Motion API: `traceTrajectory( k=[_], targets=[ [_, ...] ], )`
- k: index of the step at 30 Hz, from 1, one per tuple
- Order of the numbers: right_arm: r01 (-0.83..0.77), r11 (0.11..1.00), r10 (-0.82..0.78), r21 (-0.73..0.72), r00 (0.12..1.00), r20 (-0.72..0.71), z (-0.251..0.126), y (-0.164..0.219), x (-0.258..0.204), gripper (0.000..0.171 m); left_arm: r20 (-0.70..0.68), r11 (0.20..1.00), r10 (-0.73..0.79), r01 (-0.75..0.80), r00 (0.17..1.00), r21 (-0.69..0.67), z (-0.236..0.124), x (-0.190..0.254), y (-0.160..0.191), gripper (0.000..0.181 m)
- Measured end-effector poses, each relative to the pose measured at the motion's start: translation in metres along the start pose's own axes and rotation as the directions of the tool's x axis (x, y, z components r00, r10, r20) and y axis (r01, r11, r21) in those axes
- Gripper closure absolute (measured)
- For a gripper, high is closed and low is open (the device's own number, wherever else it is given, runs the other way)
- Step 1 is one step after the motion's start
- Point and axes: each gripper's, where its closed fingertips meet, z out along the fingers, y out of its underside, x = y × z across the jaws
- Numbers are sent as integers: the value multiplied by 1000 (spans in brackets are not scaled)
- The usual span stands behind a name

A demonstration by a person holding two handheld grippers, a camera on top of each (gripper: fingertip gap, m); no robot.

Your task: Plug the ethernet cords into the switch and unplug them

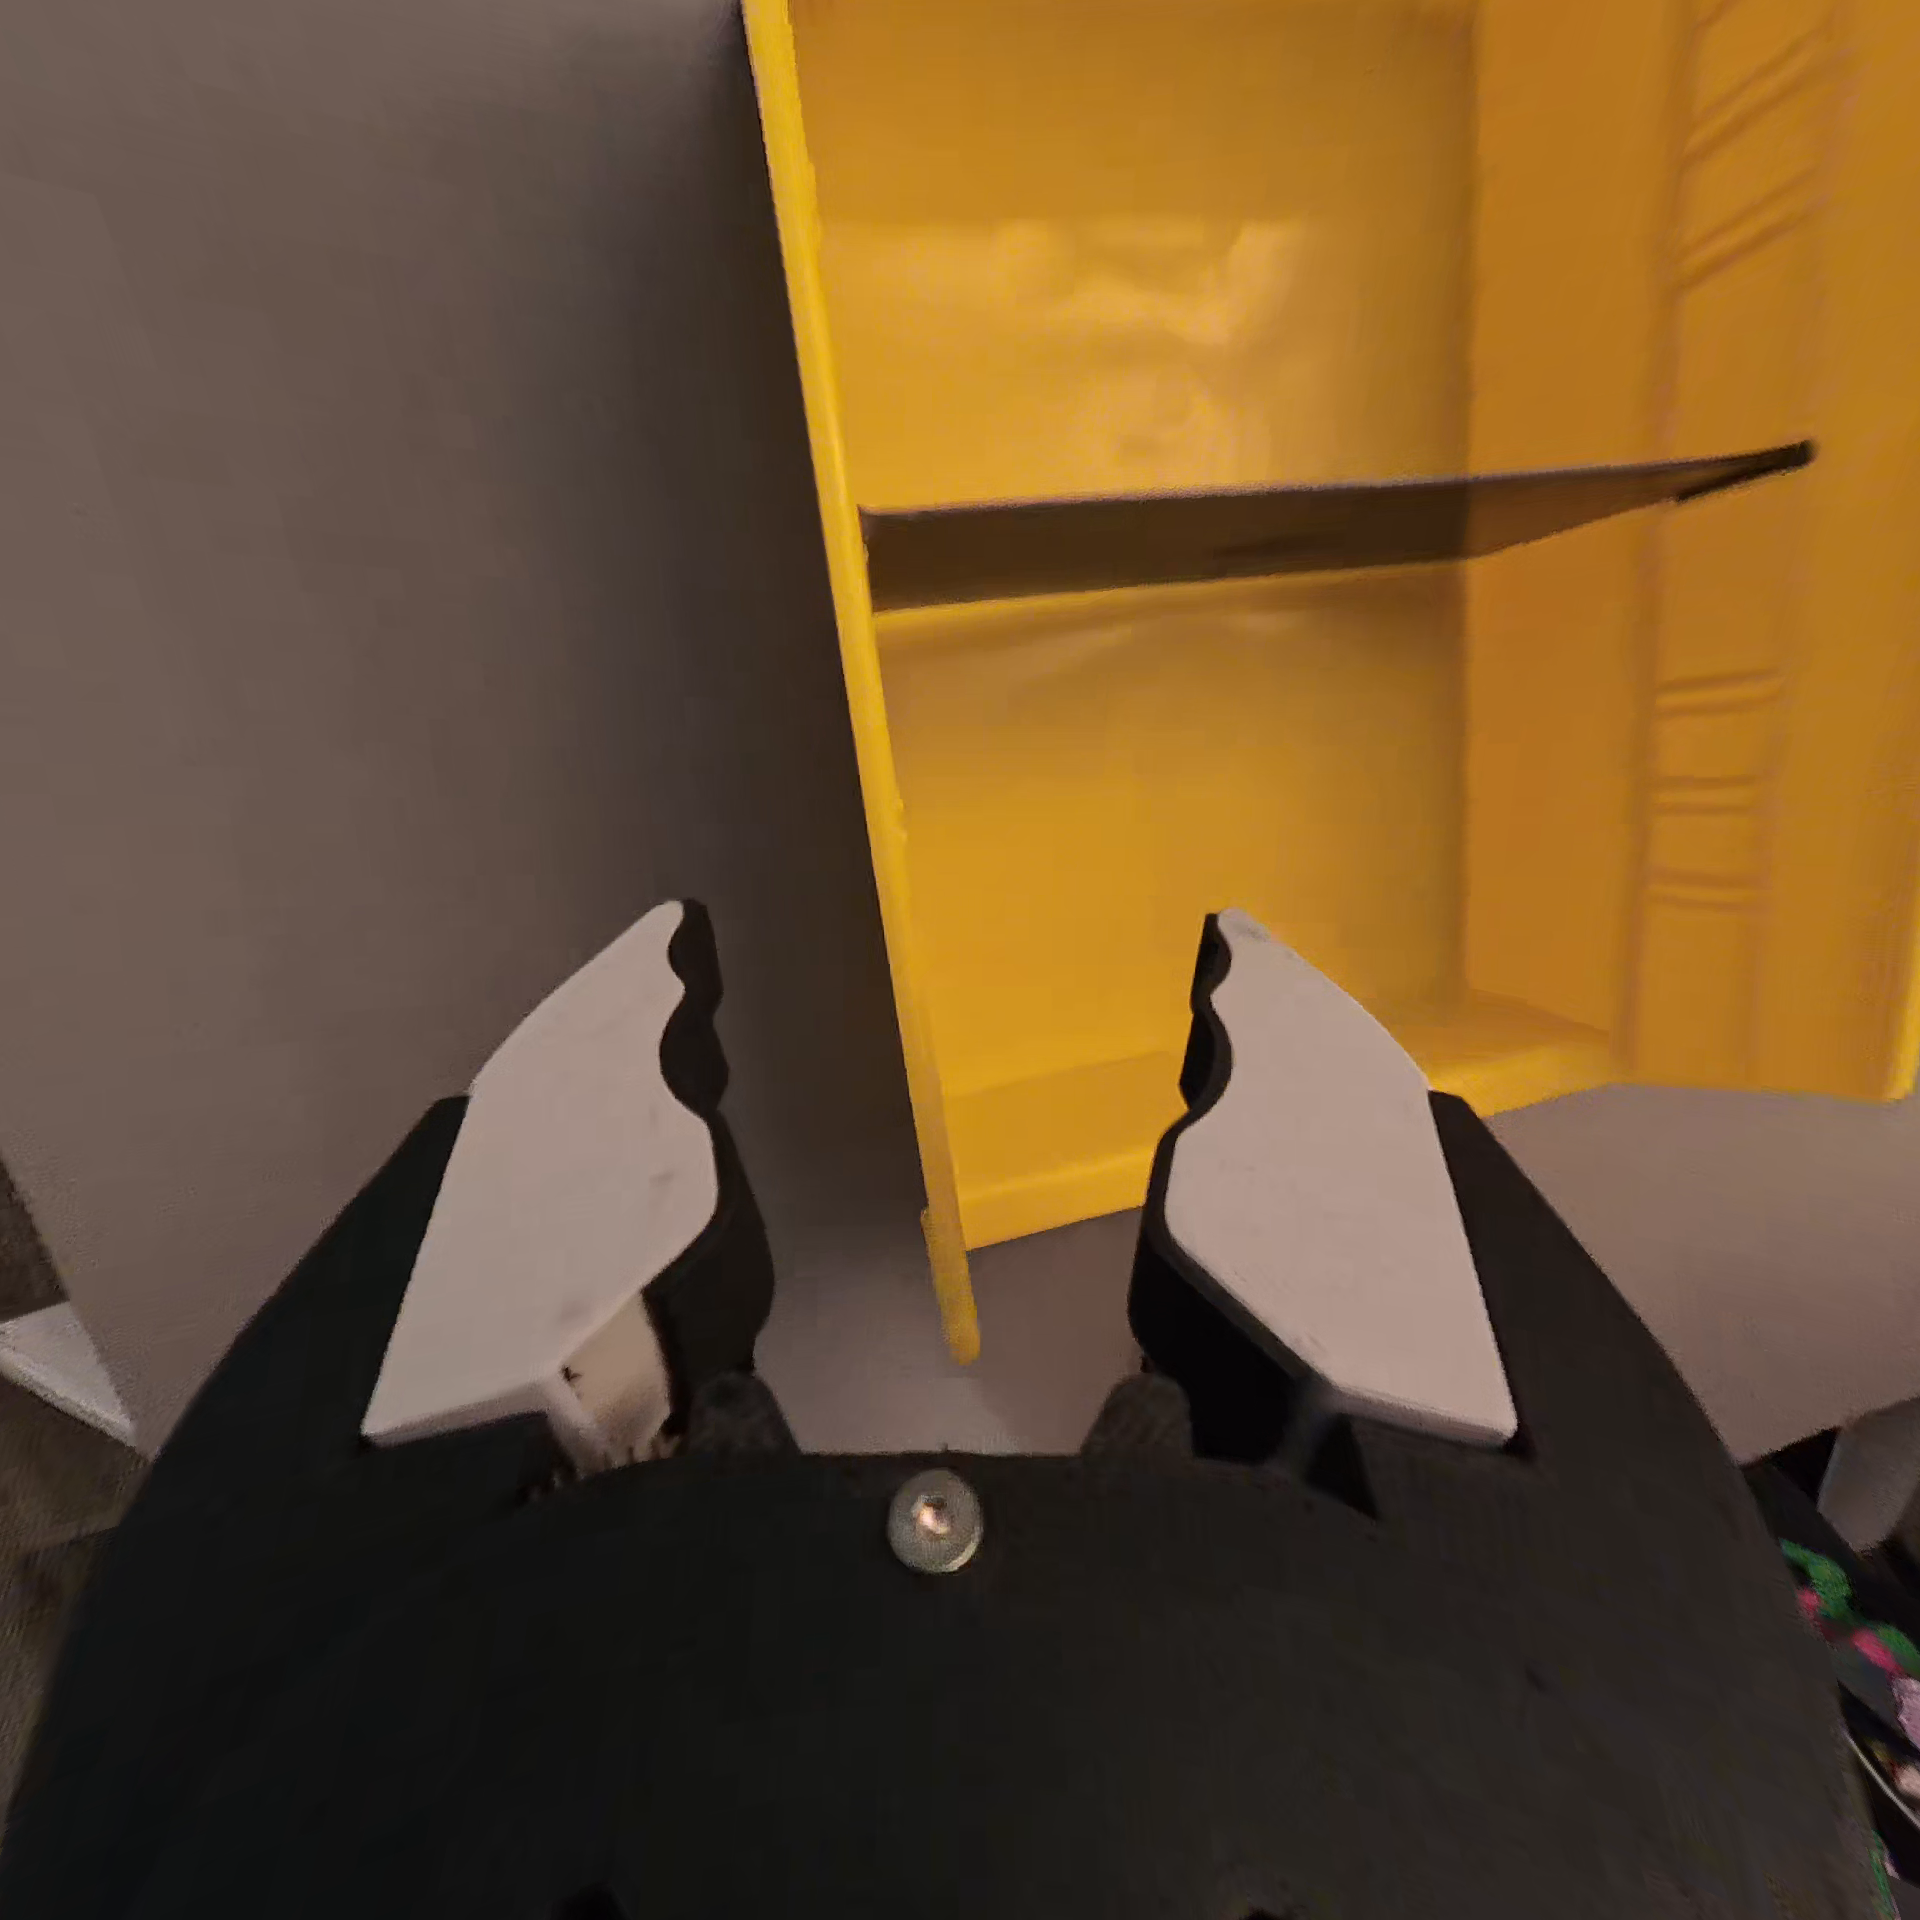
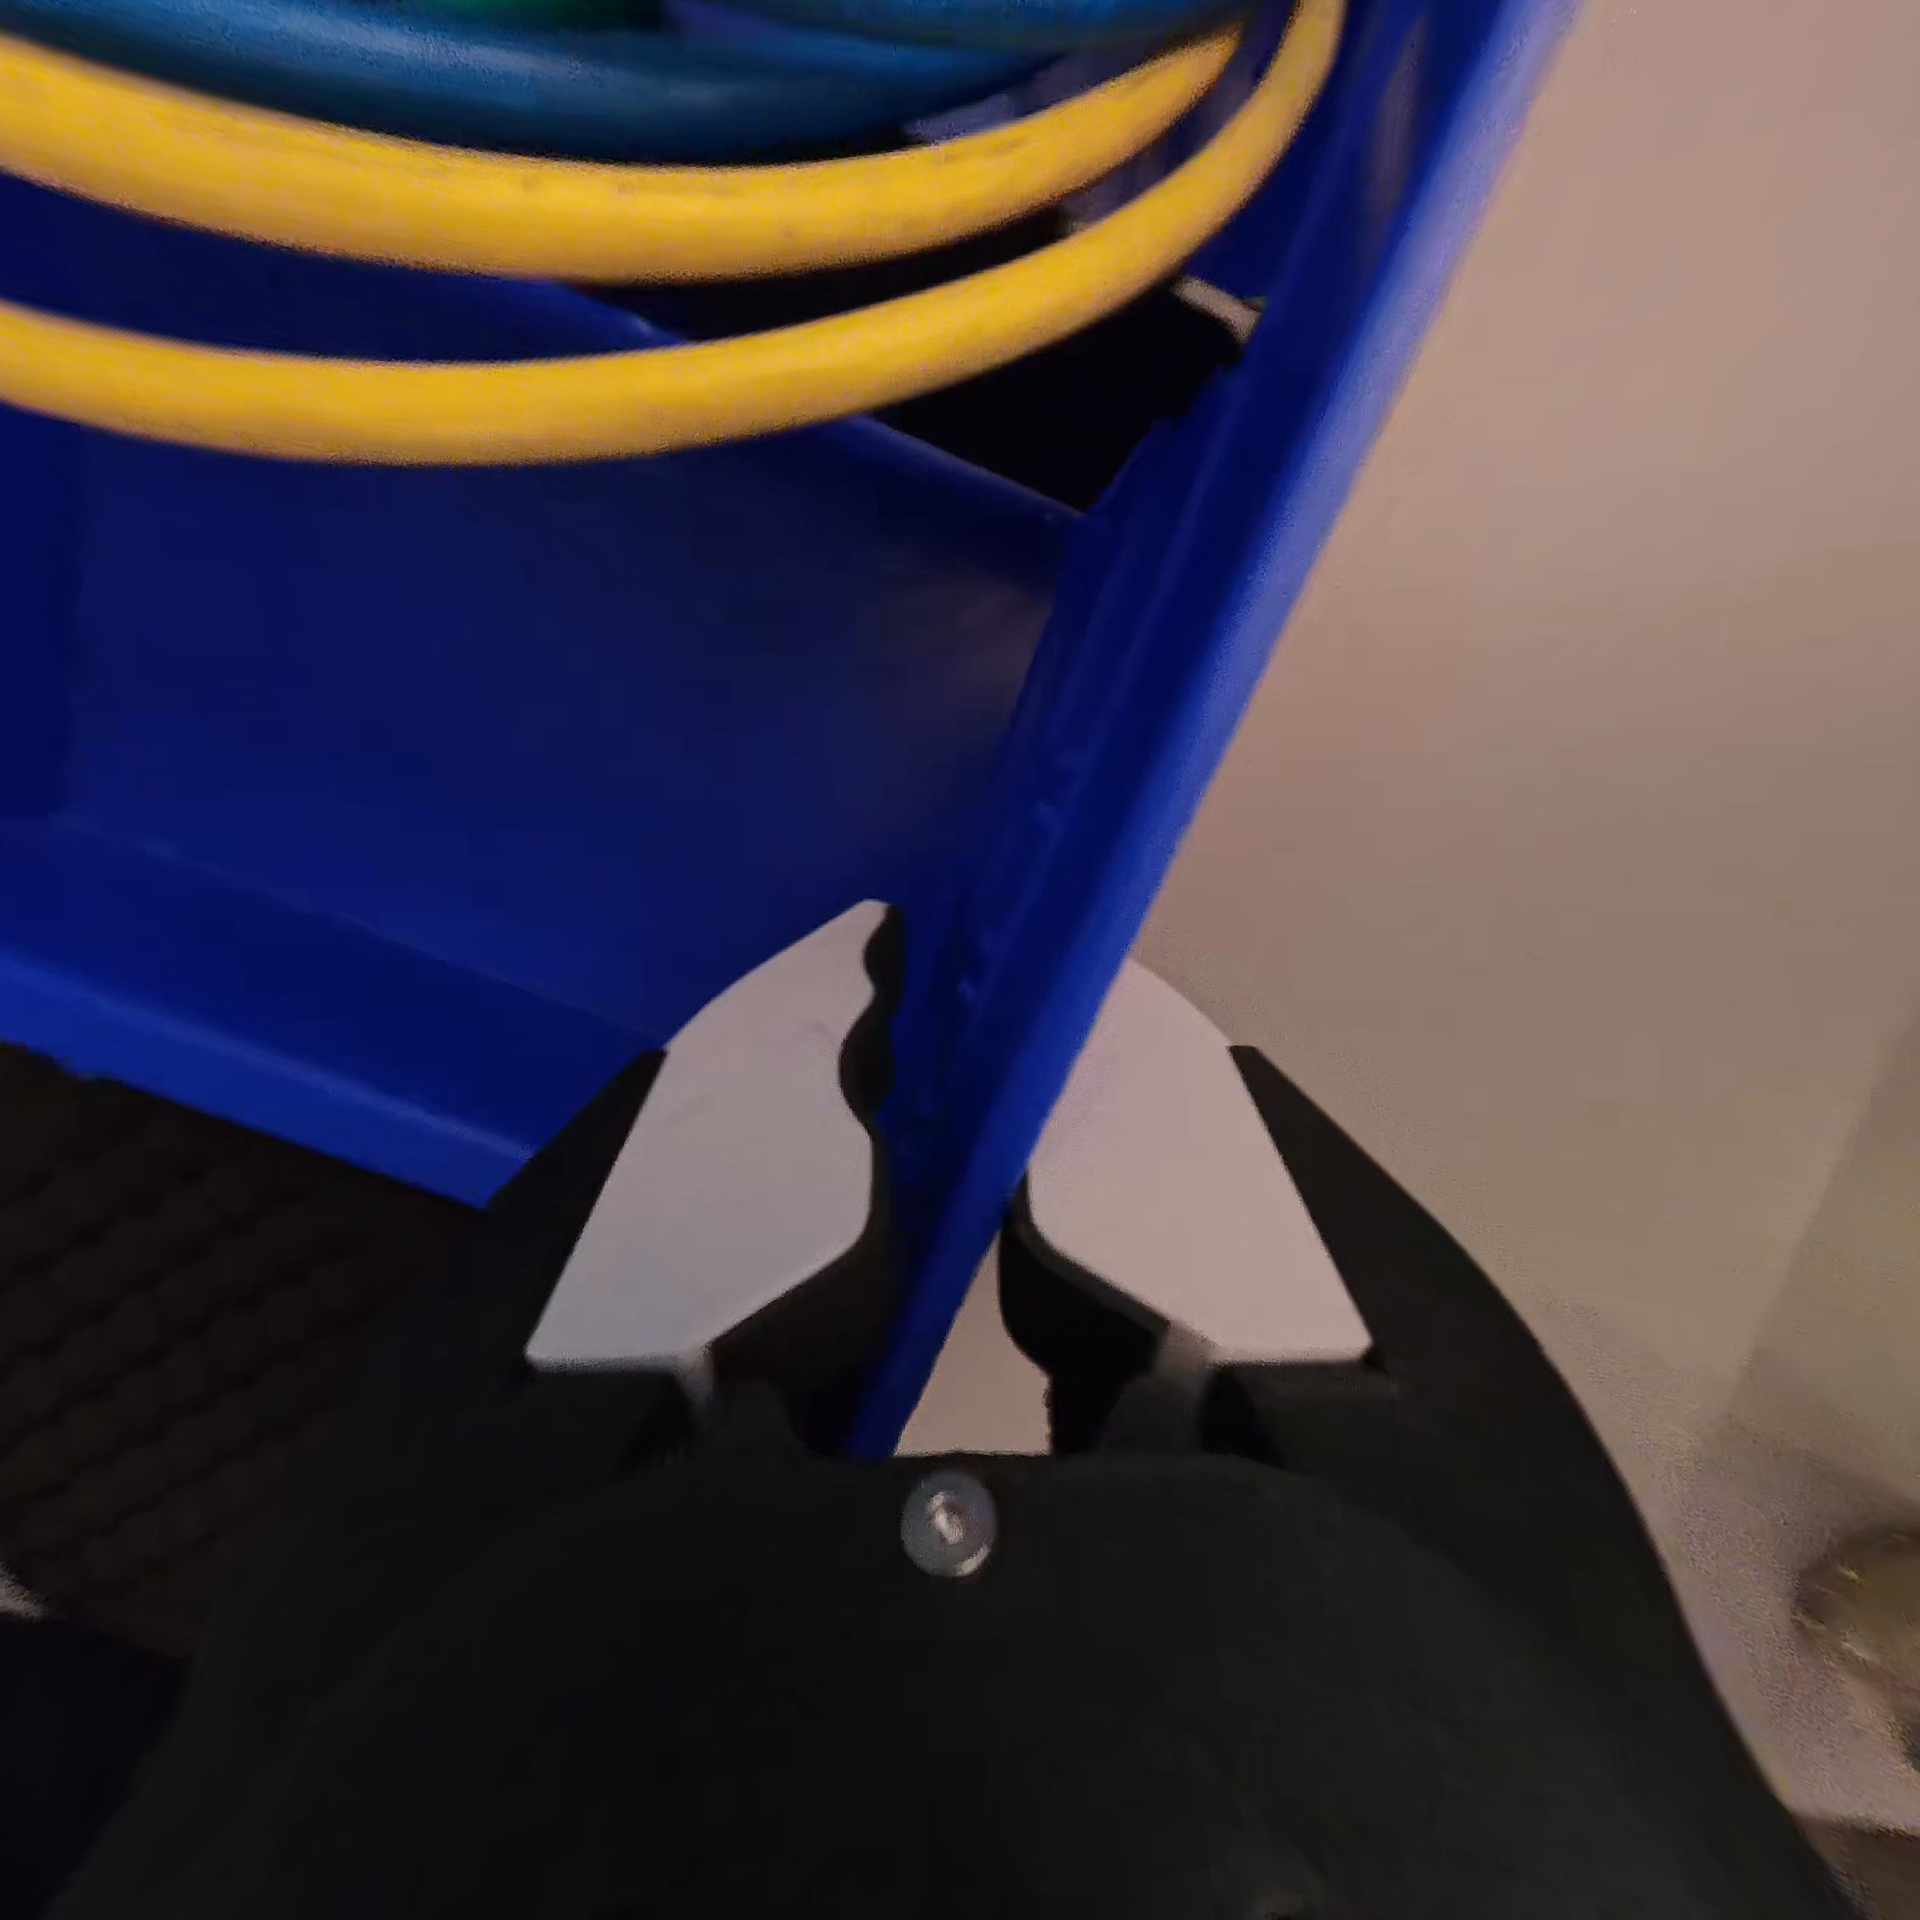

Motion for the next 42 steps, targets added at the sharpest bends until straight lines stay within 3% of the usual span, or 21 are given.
traceTrajectory(
  k=[3, 7, 9, 17, 26, 29, 32, 34, 36, 37, 39, 40, 41, 42],
  targets=[
    [-13, 1000, 13, 10, 1000, 23, 1, -2, -3, 155, -13, 995, -7, 5, 1000, -97, 18, -4, 13, 107],
    [-19, 1000, 19, 8, 999, 27, 1, -3, -13, 156, -32, 977, 10, -17, 999, -214, 36, -5, 25, 160],
    [-5, 1000, 5, 1, 1000, 18, 2, -4, -22, 156, 68, 958, 136, -114, 988, -265, 37, -11, 28, 172],
    [94, 996, -93, -6, 994, 54, 10, -19, -80, 156, 40, 875, 275, -233, 961, -424, 52, 53, 30, 169],
    [150, 988, -148, -30, 986, 81, 20, -37, -142, 157, 32, 808, 289, -226, 957, -543, 59, 113, 49, 165],
    [170, 985, -167, -22, 982, 87, 21, -41, -151, 155, -66, 745, 282, -262, 957, -614, 61, 131, 67, 155],
    [159, 986, -160, 55, 987, 22, 10, -50, -145, 149, -131, 690, 274, -289, 953, -663, 56, 138, 83, 150],
    [102, 976, -91, 195, 994, -65, -19, -64, -139, 147, -160, 706, 274, -311, 948, -636, 50, 141, 81, 146],
    [87, 900, -16, 428, 986, -168, -72, -85, -144, 148, -185, 725, 279, -333, 942, -602, 40, 143, 79, 146],
    [118, 801, -46, 587, 990, -137, -105, -103, -170, 149, -199, 743, 283, -346, 938, -573, 34, 145, 77, 144],
    [131, 437, -263, 890, 965, -13, -178, -135, -259, 154, -206, 791, 306, -368, 930, -489, 21, 147, 67, 147],
    [107, 295, -374, 950, 928, 11, -201, -143, -303, 154, -201, 815, 319, -377, 926, -440, 14, 148, 61, 147],
    [105, 295, -445, 950, 895, 39, -202, -151, -339, 151, -188, 839, 332, -380, 924, -390, 7, 147, 54, 146],
    [120, 379, -491, 917, 867, 89, -188, -159, -370, 134, -165, 861, 343, -380, 925, -339, 0, 146, 46, 145]
  ],
)
